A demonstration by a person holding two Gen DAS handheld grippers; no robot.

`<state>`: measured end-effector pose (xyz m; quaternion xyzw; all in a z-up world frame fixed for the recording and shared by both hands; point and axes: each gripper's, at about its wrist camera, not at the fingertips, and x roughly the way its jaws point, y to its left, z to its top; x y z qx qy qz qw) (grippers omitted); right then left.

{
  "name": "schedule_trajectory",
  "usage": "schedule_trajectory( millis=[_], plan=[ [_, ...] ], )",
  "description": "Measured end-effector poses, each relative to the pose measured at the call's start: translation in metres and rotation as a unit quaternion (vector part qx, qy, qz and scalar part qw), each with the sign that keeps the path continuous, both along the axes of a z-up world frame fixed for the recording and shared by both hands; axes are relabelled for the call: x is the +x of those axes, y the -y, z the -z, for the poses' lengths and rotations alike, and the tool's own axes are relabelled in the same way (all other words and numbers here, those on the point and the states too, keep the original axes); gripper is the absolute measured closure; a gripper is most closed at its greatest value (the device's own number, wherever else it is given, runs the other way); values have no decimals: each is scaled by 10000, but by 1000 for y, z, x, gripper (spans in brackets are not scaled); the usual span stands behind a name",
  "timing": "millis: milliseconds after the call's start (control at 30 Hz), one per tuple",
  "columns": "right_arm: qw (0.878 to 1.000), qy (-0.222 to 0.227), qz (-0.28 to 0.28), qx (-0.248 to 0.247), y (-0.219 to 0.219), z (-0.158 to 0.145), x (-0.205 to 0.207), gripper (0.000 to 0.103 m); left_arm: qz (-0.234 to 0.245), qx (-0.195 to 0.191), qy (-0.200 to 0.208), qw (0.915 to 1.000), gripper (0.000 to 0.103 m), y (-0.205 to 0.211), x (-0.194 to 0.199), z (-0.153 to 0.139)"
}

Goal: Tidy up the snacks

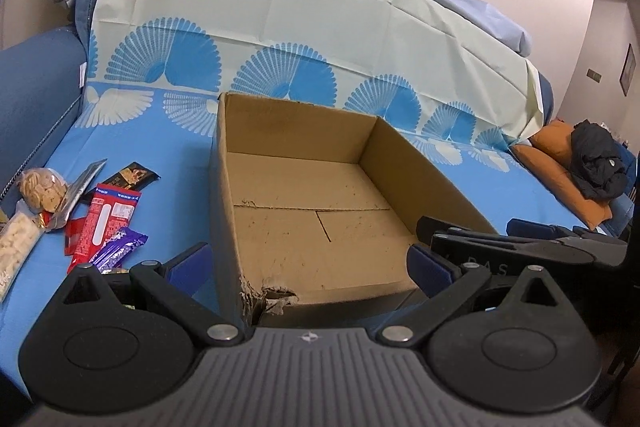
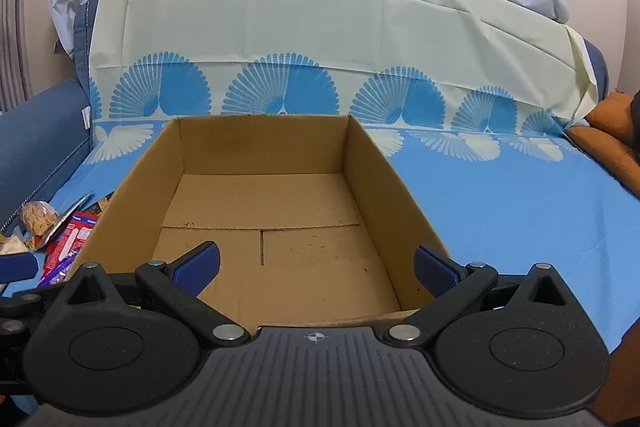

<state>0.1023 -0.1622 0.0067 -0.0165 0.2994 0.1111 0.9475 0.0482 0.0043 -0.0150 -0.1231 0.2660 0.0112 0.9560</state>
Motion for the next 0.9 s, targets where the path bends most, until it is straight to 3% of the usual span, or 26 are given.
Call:
schedule_trajectory(
  millis=[900],
  plan=[
    [10000,-36,39,17,4,3,-3,1,151,198,224,9994,0,3,-2,0]
  ],
)
